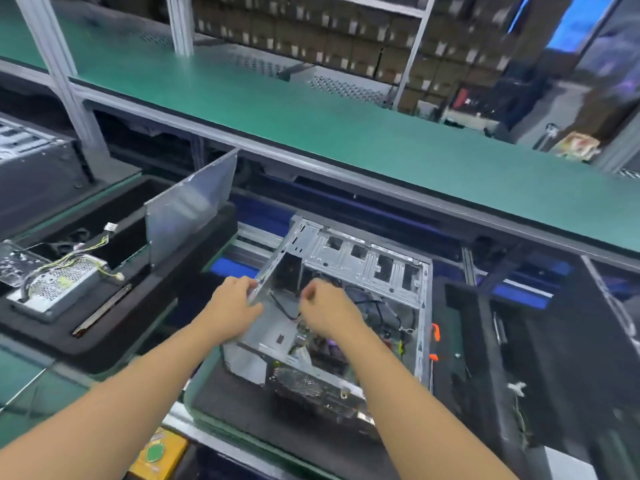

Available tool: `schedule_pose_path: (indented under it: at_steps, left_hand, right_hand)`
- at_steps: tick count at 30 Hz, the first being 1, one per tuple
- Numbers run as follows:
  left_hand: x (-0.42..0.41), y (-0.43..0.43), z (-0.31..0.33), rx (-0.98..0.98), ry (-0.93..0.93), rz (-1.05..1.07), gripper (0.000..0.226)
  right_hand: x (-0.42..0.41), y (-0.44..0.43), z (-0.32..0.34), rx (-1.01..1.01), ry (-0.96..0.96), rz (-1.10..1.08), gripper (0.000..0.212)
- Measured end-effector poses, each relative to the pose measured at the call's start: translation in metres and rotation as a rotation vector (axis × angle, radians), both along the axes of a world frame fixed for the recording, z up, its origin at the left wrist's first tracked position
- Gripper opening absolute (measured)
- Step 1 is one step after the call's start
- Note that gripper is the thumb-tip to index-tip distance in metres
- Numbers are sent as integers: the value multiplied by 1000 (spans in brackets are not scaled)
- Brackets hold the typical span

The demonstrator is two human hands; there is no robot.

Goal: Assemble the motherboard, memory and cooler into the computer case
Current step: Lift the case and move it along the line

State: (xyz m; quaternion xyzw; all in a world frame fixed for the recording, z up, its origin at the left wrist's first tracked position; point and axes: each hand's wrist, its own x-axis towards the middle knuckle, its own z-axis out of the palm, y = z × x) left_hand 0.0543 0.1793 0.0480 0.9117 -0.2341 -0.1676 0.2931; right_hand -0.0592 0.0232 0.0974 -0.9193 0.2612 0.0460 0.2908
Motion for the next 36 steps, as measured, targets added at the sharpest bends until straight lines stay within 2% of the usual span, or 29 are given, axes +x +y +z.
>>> schedule_pose_path:
  at_steps: [3, 4, 6, 7, 9, 12, 14, 16, 18, 20, 22, 24, 27, 31, 34, 36]
  left_hand:
    - [-3, -25, 0, 334, -222, -14, 62]
    - [-4, -32, 1, 366, -339, -55, 61]
    - [-8, -45, 2, 289, -492, -181, 54]
    - [-9, -52, 1, 234, -494, -261, 50]
    - [-14, -62, 0, 184, -367, -413, 48]
    - [-25, -81, -7, 282, -99, -617, 74]
    - [-31, -99, -13, 389, -122, -769, 97]
    - [-39, -117, -22, 482, -199, -866, 107]
    - [-46, -135, -31, 566, -292, -943, 106]
    - [-50, -147, -41, 587, -383, -1001, 92]
    - [-48, -155, -50, 533, -447, -1040, 74]
    - [-42, -156, -54, 485, -437, -1065, 69]
    - [-34, -156, -57, 466, -396, -1099, 76]
    - [-32, -159, -60, 503, -350, -1125, 83]
    - [-17, -158, -48, 488, -301, -1087, 108]
    - [2, -156, -34, 374, -340, -947, 97]
  right_hand:
    - [-33, -46, -11, -372, 109, -94, 37]
    - [-44, -57, -17, -410, 155, -95, 40]
    - [-62, -74, -31, -418, 214, -48, 45]
    - [-69, -79, -38, -414, 228, -9, 47]
    - [-81, -82, -51, -387, 265, 53, 48]
    - [-96, -83, -62, -379, 262, 44, 42]
    - [-102, -86, -64, -393, 203, 17, 38]
    - [-108, -88, -66, -396, 132, -7, 37]
    - [-114, -86, -68, -392, 82, -33, 36]
    - [-118, -84, -70, -397, 55, -75, 36]
    - [-119, -83, -73, -419, 43, -126, 37]
    - [-118, -80, -75, -448, 47, -152, 37]
    - [-115, -75, -77, -494, 60, -158, 37]
    - [-111, -76, -77, -438, 14, -246, 32]
    - [-107, -79, -75, -496, 44, -309, 35]
    - [-104, -84, -72, -554, 103, -373, 41]
